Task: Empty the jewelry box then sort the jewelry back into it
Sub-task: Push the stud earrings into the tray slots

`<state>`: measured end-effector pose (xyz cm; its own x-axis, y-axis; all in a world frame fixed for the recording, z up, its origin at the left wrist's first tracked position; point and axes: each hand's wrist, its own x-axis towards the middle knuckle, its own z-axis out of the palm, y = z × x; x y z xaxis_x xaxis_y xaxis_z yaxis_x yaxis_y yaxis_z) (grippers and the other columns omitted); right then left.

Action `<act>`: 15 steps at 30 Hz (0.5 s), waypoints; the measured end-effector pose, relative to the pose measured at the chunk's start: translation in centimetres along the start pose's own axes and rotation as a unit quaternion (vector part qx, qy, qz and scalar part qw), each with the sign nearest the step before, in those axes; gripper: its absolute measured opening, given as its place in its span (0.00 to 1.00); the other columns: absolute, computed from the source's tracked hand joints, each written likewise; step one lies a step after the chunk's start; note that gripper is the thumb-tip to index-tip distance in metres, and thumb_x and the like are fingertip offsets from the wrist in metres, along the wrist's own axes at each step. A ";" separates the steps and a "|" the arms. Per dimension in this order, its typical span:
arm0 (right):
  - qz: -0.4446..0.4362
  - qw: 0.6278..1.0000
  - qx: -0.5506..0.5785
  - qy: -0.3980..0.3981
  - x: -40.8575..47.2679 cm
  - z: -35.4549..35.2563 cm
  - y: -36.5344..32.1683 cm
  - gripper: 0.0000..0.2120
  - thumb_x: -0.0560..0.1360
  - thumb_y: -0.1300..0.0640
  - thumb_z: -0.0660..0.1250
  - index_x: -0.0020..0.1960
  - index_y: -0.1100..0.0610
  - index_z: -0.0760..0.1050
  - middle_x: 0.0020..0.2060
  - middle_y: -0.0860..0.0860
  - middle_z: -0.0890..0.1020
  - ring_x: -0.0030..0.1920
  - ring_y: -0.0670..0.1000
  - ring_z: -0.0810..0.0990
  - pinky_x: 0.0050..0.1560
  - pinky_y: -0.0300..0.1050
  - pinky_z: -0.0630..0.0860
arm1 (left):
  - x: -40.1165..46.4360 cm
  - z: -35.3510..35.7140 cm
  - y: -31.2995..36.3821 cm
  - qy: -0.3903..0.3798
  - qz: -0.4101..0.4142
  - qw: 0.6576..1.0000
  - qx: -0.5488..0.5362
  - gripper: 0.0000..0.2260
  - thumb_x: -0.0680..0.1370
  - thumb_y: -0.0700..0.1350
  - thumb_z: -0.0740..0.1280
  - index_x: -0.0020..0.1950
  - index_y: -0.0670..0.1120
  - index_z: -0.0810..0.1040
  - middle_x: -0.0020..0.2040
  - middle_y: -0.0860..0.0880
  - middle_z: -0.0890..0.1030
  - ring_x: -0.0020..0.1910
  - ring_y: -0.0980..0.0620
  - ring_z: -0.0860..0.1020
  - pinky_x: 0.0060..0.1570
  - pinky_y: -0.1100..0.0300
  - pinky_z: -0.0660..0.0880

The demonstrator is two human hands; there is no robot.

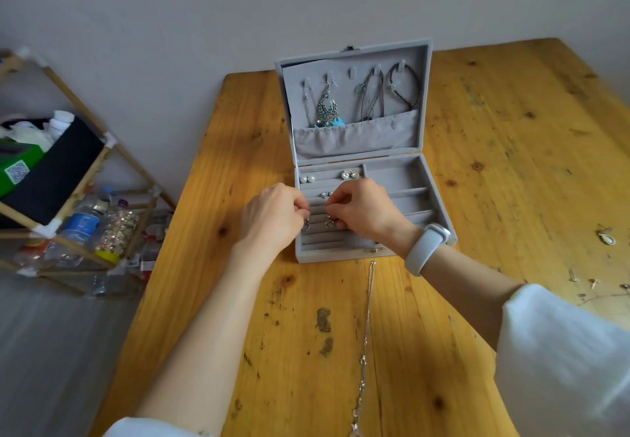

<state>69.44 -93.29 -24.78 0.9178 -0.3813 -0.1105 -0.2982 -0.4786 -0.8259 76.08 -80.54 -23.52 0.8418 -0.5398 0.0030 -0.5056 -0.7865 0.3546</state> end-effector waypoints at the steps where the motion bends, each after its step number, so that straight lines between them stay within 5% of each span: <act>1: 0.002 1.000 -0.003 -0.010 0.1 0.0 -0.2 0.04 0.73 0.63 0.65 0.41 0.58 0.78 0.32 0.53 0.80 0.25 0.42 0.76 0.23 0.26 0.69 | -0.1 0.0 -0.2 0.003 0.002 1.000 -0.008 0.05 0.76 0.46 0.66 0.48 0.52 0.81 0.46 0.52 0.77 0.46 0.50 0.75 0.40 0.60 0.68; 6: -0.011 0.998 -0.041 -0.043 0.3 0.3 -0.5 0.04 0.73 0.62 0.66 0.42 0.60 0.79 0.24 0.48 0.76 0.20 0.39 0.72 0.25 0.27 0.68 | -1.7 0.6 -0.9 0.048 0.006 0.996 -0.074 0.11 0.76 0.46 0.66 0.58 0.50 0.78 0.46 0.55 0.74 0.44 0.54 0.74 0.40 0.61 0.69; 10: -0.025 0.997 -0.071 -0.021 0.6 0.9 -0.6 0.04 0.73 0.60 0.67 0.44 0.59 0.80 0.35 0.51 0.79 0.37 0.46 0.75 0.42 0.39 0.71 | -3.8 1.3 -1.3 0.088 0.046 0.994 -0.049 0.10 0.77 0.46 0.64 0.56 0.48 0.80 0.49 0.52 0.75 0.46 0.52 0.74 0.39 0.59 0.70; 15: -0.034 0.994 -0.107 0.000 0.6 1.2 -0.8 0.06 0.74 0.61 0.65 0.44 0.60 0.80 0.41 0.55 0.82 0.45 0.51 0.77 0.46 0.41 0.71 | -4.9 1.8 -1.8 0.105 0.100 0.989 0.009 0.10 0.76 0.45 0.65 0.55 0.46 0.81 0.48 0.49 0.75 0.48 0.49 0.74 0.42 0.55 0.73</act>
<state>70.55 -92.23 -24.88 0.9378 -0.3420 -0.0595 -0.2849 -0.6602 -0.6949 72.50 -77.04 -25.85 0.7440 -0.6127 0.2666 -0.6681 -0.6763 0.3102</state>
